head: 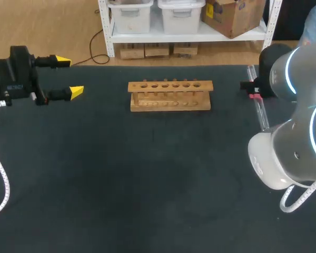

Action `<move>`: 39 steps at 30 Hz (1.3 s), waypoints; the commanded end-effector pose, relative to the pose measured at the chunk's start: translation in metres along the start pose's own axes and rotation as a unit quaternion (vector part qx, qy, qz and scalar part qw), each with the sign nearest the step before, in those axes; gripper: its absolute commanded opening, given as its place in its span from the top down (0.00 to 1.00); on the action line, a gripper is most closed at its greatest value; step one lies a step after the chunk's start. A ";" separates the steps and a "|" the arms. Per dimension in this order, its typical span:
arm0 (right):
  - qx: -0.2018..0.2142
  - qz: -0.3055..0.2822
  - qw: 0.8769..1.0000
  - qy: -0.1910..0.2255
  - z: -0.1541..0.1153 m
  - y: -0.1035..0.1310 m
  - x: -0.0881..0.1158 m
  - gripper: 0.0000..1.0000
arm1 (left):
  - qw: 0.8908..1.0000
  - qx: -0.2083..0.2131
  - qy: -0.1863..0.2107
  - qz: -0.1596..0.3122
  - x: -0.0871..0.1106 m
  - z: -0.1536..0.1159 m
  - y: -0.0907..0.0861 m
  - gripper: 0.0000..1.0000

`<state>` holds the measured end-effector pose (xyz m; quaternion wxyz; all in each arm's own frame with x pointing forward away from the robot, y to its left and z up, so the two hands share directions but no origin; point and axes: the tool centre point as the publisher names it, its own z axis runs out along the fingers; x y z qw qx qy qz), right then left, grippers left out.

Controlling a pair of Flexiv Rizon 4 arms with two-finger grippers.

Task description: Grasp the test tube, adjust it, and insert it.

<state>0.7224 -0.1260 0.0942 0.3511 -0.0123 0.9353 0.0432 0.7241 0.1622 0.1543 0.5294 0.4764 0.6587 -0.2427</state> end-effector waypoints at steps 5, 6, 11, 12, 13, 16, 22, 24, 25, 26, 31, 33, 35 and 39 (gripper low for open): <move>-0.002 -0.005 1.000 -0.007 -0.018 0.035 0.014 1.00 | 1.000 -0.004 -0.003 0.002 0.002 0.001 -0.001 0.00; -0.005 -0.008 1.000 -0.011 -0.020 0.040 0.015 1.00 | 1.000 -0.004 -0.003 0.002 0.002 0.001 -0.001 0.00; -0.020 -0.012 1.000 -0.011 -0.024 0.066 0.022 1.00 | 1.000 -0.004 -0.003 0.002 0.002 0.001 -0.001 0.00; -0.023 -0.012 1.000 -0.010 -0.024 0.070 0.024 1.00 | 1.000 -0.004 -0.003 0.002 0.002 0.001 -0.001 0.00; -0.024 -0.014 1.000 -0.011 -0.023 0.074 0.026 1.00 | 1.000 -0.004 -0.003 0.002 0.002 0.001 -0.001 0.00; -0.030 -0.016 0.999 -0.006 -0.019 0.082 0.029 1.00 | 1.000 -0.004 -0.003 0.002 0.002 0.001 -0.001 0.00; -0.036 -0.019 0.999 0.011 -0.007 0.097 0.033 1.00 | 1.000 -0.004 -0.003 0.002 0.002 0.001 -0.001 0.00; -0.034 -0.018 0.999 0.012 -0.003 0.100 0.032 1.00 | 1.000 -0.004 -0.003 0.002 0.002 0.001 -0.001 0.00; -0.033 -0.017 0.999 0.014 -0.001 0.102 0.032 1.00 | 1.000 -0.004 -0.003 0.002 0.002 0.001 -0.001 0.00; -0.033 -0.017 0.999 0.015 0.001 0.104 0.031 1.00 | 1.000 -0.004 -0.003 0.002 0.002 0.001 -0.001 0.00; -0.026 -0.023 0.999 0.023 0.011 0.111 0.032 1.00 | 1.000 -0.004 -0.003 0.002 0.002 0.001 -0.001 0.00; -0.027 -0.024 0.999 0.024 0.014 0.112 0.033 1.00 | 1.000 -0.004 -0.003 0.002 0.002 0.001 -0.001 0.00; -0.028 -0.029 0.999 0.025 0.018 0.113 0.034 1.00 | 1.000 -0.004 -0.003 0.002 0.002 0.001 -0.001 0.00; -0.029 -0.031 0.999 0.024 0.026 0.115 0.031 1.00 | 1.000 -0.004 -0.003 0.002 0.002 0.001 -0.001 0.00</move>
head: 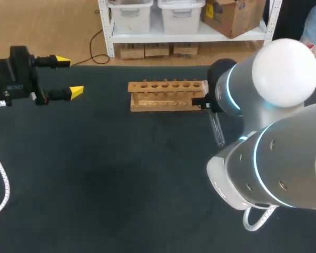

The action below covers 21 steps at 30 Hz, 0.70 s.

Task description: Grasp the test tube, adjust it, and insert it.

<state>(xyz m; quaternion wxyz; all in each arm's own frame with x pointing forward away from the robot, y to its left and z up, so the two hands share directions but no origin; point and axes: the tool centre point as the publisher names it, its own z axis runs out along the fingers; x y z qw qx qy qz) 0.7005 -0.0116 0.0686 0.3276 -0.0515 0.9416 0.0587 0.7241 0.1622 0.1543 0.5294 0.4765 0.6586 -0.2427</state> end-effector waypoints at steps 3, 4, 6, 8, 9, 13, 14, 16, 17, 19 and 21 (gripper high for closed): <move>0.001 -0.002 1.000 -0.005 0.016 0.003 -0.008 1.00 | 1.000 -0.004 -0.003 0.002 0.002 0.001 -0.001 0.00; 0.001 -0.002 1.000 -0.006 0.018 0.004 -0.009 1.00 | 1.000 -0.004 -0.003 0.002 0.002 0.001 -0.001 0.00; 0.001 -0.003 1.000 -0.007 0.020 0.007 -0.011 1.00 | 1.000 -0.004 -0.003 0.002 0.002 0.001 -0.001 0.00; 0.001 -0.003 1.000 -0.006 0.022 0.008 -0.012 1.00 | 1.000 -0.004 -0.003 0.002 0.002 0.001 -0.001 0.00; 0.001 -0.004 1.000 -0.004 0.024 0.009 -0.012 1.00 | 1.000 -0.004 -0.003 0.002 0.002 0.001 -0.001 0.00; 0.003 -0.006 1.000 0.004 0.029 0.011 -0.013 1.00 | 1.000 -0.004 -0.003 0.002 0.002 0.001 -0.001 0.00; 0.003 -0.005 1.000 0.007 0.030 0.011 -0.013 1.00 | 1.000 -0.004 -0.003 0.002 0.002 0.001 -0.001 0.00; 0.003 -0.003 1.000 0.011 0.031 0.010 -0.014 1.00 | 1.000 -0.004 -0.003 0.002 0.002 0.001 -0.001 0.00; 0.003 -0.003 1.000 0.011 0.032 0.010 -0.014 1.00 | 1.000 -0.004 -0.003 0.002 0.002 0.001 -0.001 0.00; 0.004 -0.002 1.000 0.014 0.034 0.009 -0.014 1.00 | 1.000 -0.004 -0.003 0.002 0.002 0.001 -0.001 0.00; 0.005 -0.001 1.000 0.015 0.035 0.009 -0.014 1.00 | 1.000 -0.004 -0.003 0.002 0.002 0.001 -0.001 0.00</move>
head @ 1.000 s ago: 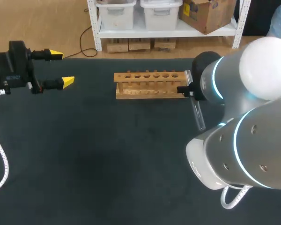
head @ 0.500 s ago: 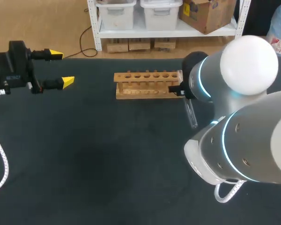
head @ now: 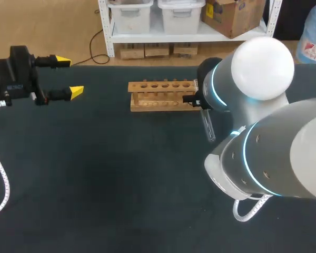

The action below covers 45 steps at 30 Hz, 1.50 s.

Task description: Grasp the test tube, adjust it, and insert it.

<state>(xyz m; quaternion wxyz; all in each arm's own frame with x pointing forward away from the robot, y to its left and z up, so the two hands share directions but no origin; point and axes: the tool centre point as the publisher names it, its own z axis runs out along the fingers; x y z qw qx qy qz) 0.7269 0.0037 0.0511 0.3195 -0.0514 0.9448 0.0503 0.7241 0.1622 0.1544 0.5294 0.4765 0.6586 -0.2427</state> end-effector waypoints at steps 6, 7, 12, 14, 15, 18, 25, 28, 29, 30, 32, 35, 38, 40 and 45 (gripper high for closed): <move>0.000 0.001 1.000 0.013 0.007 -0.003 -0.002 1.00 | 1.000 -0.004 -0.003 0.002 0.002 0.001 -0.001 0.00; 0.000 0.002 1.000 0.014 0.007 -0.003 -0.002 1.00 | 1.000 -0.004 -0.003 0.002 0.002 0.001 -0.001 0.00; -0.002 -0.001 1.000 0.024 0.011 -0.001 0.000 1.00 | 1.000 -0.004 -0.003 0.002 0.002 0.001 -0.001 0.00; -0.002 -0.004 1.000 0.029 0.013 0.000 0.001 1.00 | 1.000 -0.004 -0.003 0.002 0.002 0.001 -0.001 0.00; -0.003 -0.006 0.999 0.032 0.014 0.001 0.002 1.00 | 1.000 -0.004 -0.003 0.002 0.002 0.001 -0.001 0.00; -0.003 -0.009 0.999 0.038 0.016 0.001 0.003 1.00 | 1.000 -0.004 -0.003 0.002 0.002 0.001 -0.001 0.00; -0.002 -0.018 0.999 0.050 0.021 -0.002 0.003 1.00 | 1.000 -0.004 -0.003 0.002 0.002 0.001 -0.001 0.00; -0.001 -0.019 0.998 0.053 0.022 -0.003 0.002 1.00 | 1.000 -0.004 -0.003 0.002 0.002 0.001 -0.001 0.00; -0.001 -0.020 0.998 0.054 0.022 -0.003 0.002 1.00 | 1.000 -0.004 -0.003 0.002 0.002 0.001 -0.001 0.00; -0.001 -0.020 0.998 0.055 0.023 -0.004 0.001 1.00 | 1.000 -0.004 -0.003 0.002 0.002 0.001 -0.001 0.00; -0.001 -0.021 0.998 0.057 0.024 -0.004 0.001 1.00 | 1.000 -0.004 -0.003 0.002 0.002 0.001 -0.001 0.00; -0.001 -0.021 0.998 0.059 0.027 -0.005 0.002 1.00 | 1.000 -0.004 -0.003 0.002 0.002 0.001 -0.001 0.00; -0.001 -0.022 0.998 0.062 0.029 -0.005 0.003 1.00 | 1.000 -0.004 -0.003 0.002 0.002 0.001 -0.001 0.00; 0.000 -0.022 0.998 0.063 0.029 -0.006 0.003 1.00 | 1.000 -0.004 -0.003 0.002 0.002 0.001 -0.001 0.00; 0.001 -0.021 0.998 0.064 0.029 -0.006 0.003 1.00 | 1.000 -0.004 -0.003 0.002 0.002 0.001 -0.001 0.00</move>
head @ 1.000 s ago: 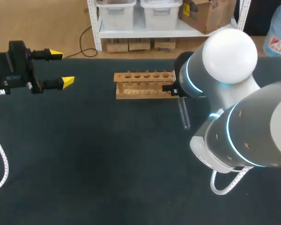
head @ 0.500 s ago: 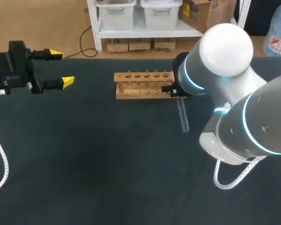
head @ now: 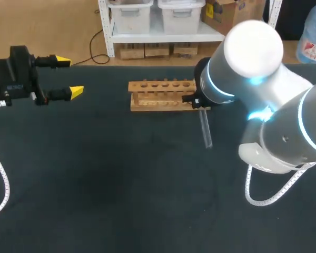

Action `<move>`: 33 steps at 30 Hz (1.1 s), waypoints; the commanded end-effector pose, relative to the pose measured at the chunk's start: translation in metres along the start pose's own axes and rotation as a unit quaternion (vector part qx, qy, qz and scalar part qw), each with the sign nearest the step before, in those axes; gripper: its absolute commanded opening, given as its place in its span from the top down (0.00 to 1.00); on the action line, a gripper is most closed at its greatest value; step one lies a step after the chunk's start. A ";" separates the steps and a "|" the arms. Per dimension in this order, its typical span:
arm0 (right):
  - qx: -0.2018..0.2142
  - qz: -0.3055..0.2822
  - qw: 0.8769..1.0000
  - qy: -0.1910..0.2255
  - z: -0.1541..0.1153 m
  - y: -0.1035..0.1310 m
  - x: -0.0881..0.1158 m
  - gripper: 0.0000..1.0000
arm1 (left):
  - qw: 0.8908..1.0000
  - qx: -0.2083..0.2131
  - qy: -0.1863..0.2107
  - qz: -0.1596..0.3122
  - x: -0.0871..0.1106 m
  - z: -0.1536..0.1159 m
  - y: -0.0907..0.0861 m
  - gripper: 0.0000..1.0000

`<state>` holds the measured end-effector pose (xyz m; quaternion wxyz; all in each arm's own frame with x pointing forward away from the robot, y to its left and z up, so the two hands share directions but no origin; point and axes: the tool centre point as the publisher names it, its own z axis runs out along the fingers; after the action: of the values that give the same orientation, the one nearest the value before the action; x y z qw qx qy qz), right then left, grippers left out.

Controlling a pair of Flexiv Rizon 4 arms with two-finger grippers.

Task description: Grasp the test tube, adjust it, and insert it.

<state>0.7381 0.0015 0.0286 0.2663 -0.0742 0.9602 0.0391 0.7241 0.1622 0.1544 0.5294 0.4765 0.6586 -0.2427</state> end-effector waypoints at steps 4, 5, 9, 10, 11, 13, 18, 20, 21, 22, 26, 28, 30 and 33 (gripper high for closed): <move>-0.001 0.002 1.000 0.001 0.000 -0.003 -0.003 1.00 | 1.000 -0.004 -0.003 0.002 0.002 0.001 -0.001 0.00; -0.001 0.004 1.000 -0.002 -0.003 -0.004 -0.003 1.00 | 1.000 -0.004 -0.003 0.002 0.002 0.001 -0.001 0.00; -0.005 0.011 1.000 -0.015 -0.016 -0.007 -0.006 1.00 | 1.000 -0.004 -0.003 0.002 0.002 0.001 -0.001 0.00; -0.007 0.014 1.000 -0.019 -0.019 -0.008 -0.007 1.00 | 1.000 -0.004 -0.003 0.002 0.002 0.001 -0.001 0.00; -0.008 0.015 1.000 -0.021 -0.023 -0.010 -0.007 1.00 | 1.000 -0.004 -0.003 0.002 0.002 0.001 -0.001 0.00; -0.013 0.019 0.999 -0.029 -0.030 -0.011 -0.007 1.00 | 1.000 -0.004 -0.003 0.002 0.002 0.001 -0.001 0.00; -0.026 0.027 0.998 -0.046 -0.049 -0.015 -0.009 1.00 | 1.000 -0.004 -0.003 0.002 0.002 0.001 -0.001 0.00; -0.030 0.032 0.998 -0.055 -0.054 -0.017 -0.012 1.00 | 1.000 -0.004 -0.003 0.002 0.002 0.001 -0.001 0.00; -0.033 0.033 0.997 -0.061 -0.057 -0.018 -0.014 1.00 | 1.000 -0.004 -0.003 0.002 0.002 0.001 -0.001 0.00; -0.038 0.038 0.996 -0.067 -0.062 -0.019 -0.017 1.00 | 1.000 -0.004 -0.003 0.002 0.002 0.001 -0.001 0.00; -0.067 0.041 0.990 -0.119 -0.078 -0.020 -0.027 1.00 | 1.000 -0.004 -0.003 0.002 0.002 0.001 -0.001 0.00; -0.086 0.038 0.985 -0.142 -0.087 -0.020 -0.030 1.00 | 1.000 -0.004 -0.003 0.002 0.002 0.001 -0.001 0.00; -0.099 0.034 0.982 -0.158 -0.095 -0.021 -0.034 1.00 | 1.000 -0.004 -0.003 0.002 0.002 0.001 -0.001 0.00; -0.113 0.022 0.977 -0.180 -0.107 -0.021 -0.038 1.00 | 1.000 -0.004 -0.003 0.002 0.002 0.001 -0.001 0.00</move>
<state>0.7301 -0.0169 0.1355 0.3131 -0.0867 0.9339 0.1493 0.7241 0.1622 0.1544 0.5294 0.4765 0.6586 -0.2428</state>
